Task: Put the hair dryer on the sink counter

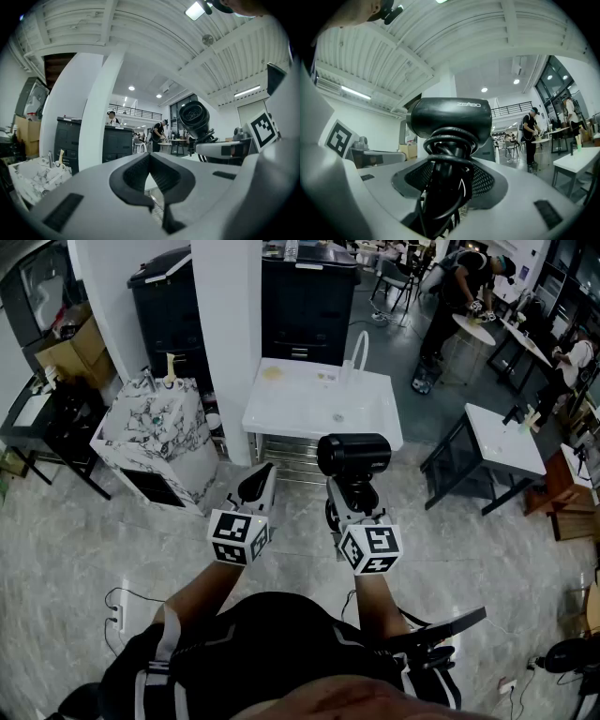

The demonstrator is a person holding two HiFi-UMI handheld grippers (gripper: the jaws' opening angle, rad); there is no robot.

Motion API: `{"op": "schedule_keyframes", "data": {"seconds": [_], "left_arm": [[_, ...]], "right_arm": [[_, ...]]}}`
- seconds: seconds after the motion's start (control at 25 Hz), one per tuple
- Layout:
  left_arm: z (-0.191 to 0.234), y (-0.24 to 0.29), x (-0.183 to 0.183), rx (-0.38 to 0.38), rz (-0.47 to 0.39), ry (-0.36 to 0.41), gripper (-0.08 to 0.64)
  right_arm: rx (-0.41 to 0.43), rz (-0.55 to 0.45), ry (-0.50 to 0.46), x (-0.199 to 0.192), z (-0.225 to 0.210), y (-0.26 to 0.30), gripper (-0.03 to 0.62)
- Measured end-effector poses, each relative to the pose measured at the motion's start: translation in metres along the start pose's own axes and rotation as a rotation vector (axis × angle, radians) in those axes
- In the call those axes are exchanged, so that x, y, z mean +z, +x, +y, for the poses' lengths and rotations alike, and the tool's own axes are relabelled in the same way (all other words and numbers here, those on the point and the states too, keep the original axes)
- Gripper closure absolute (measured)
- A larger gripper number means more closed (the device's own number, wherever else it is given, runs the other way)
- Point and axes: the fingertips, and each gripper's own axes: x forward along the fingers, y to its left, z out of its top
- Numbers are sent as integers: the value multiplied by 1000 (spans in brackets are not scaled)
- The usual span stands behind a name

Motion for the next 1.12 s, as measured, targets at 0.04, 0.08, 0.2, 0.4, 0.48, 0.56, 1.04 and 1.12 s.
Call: {"op": "schedule_keyframes", "data": {"seconds": [0.04,0.08,0.2,0.4,0.48,0.56,1.04,1.12], "left_arm": [[-1,-1,1,0,0,-1,554],[-3,-2,2,0,-1,-1,554],[-4,-5,4,2,-2,-1,554],[-7,-6,2,-3,-4,-4,554],[-6,-5,2,-5,-5,-4,554],[-4,-5,1,-8,-1,-7,554],[9,-16,4,-17,-17,-7,554],[18,-19,6,-12,-18,-11,554]], "right_arm": [[-1,3,0,0,0,-2,350],[-3,5,-1,1,0,-4,350],[-3,6,-1,2,2,-6,350],[-7,10,2,-1,1,-8,350],[-7,10,0,-1,1,-7,350],[-11,12,-2,-2,2,-5,350],[-3,-14,-5,1,20,4,350],[2,-18,8,3,27,9,350]]}}
